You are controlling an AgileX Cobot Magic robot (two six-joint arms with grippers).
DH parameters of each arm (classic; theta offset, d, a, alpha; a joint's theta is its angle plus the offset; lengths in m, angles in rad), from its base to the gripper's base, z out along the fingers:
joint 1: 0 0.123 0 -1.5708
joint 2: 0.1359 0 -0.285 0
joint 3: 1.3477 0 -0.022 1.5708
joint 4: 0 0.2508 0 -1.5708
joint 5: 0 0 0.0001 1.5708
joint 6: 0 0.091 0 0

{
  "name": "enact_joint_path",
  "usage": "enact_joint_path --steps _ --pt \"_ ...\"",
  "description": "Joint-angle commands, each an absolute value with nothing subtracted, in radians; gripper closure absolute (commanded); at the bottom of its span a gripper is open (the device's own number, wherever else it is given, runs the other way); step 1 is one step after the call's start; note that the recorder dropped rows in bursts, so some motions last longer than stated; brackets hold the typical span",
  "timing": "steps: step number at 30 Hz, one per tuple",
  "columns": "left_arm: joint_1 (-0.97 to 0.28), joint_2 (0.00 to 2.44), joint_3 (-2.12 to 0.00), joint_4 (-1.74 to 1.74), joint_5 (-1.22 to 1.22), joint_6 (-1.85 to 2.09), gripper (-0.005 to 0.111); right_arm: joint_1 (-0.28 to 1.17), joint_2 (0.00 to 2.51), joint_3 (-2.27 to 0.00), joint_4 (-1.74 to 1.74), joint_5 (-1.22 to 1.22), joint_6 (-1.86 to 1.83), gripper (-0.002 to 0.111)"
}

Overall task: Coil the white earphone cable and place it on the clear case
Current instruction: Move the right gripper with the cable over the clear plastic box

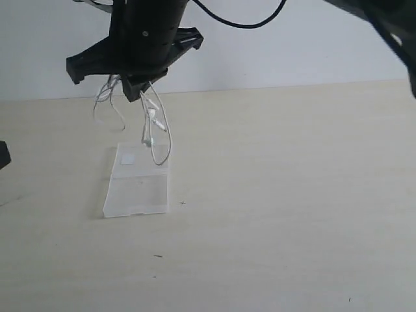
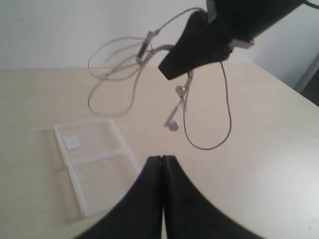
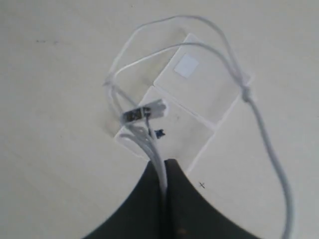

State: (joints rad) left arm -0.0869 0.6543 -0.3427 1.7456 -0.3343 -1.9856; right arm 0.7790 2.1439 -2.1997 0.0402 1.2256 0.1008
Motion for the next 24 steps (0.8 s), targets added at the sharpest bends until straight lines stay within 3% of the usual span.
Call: enact_joint_path --steps 1,24 --pt "-0.087 0.652 -0.301 1.744 -0.349 -2.003 0.107 0.772 2.215 -2.251 0.105 1.221 0.151 0.108" --pt "-0.087 0.652 -0.214 1.744 -0.424 -2.02 0.107 0.691 2.367 -2.251 0.211 1.221 0.262 0.108"
